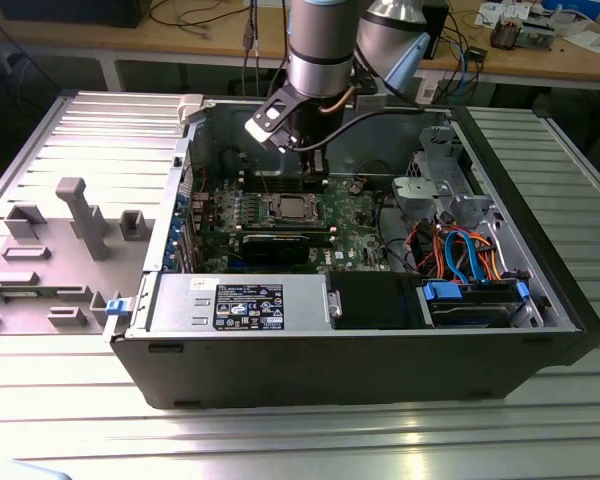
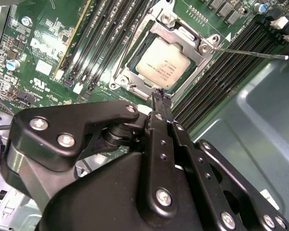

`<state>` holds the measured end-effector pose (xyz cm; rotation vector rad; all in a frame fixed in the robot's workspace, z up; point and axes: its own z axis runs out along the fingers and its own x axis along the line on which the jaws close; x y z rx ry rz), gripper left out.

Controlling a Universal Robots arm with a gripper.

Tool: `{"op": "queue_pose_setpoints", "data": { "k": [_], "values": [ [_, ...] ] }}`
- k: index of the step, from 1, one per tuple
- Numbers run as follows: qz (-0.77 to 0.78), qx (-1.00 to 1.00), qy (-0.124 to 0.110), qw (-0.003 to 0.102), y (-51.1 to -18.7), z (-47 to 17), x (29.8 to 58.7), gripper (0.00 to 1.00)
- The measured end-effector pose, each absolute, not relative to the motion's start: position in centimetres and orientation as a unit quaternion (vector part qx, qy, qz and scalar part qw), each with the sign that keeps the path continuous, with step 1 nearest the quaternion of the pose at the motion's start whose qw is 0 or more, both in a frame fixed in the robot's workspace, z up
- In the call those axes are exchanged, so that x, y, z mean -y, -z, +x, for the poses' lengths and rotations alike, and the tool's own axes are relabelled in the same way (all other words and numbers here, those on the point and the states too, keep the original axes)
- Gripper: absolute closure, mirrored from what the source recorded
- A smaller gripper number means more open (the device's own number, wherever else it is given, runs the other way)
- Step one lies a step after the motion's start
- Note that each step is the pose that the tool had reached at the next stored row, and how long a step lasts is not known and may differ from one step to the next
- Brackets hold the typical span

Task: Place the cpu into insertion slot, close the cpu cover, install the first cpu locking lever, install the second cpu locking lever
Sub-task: 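Close the cpu cover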

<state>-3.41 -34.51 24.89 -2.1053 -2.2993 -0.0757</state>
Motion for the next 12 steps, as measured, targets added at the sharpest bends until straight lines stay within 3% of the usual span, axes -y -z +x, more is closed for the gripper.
{"op": "queue_pose_setpoints", "data": {
  "k": [12],
  "values": [
    [-0.674,0.738,0.024,0.012,-24.17,-4.37,34.56,0.89]
  ]
}}
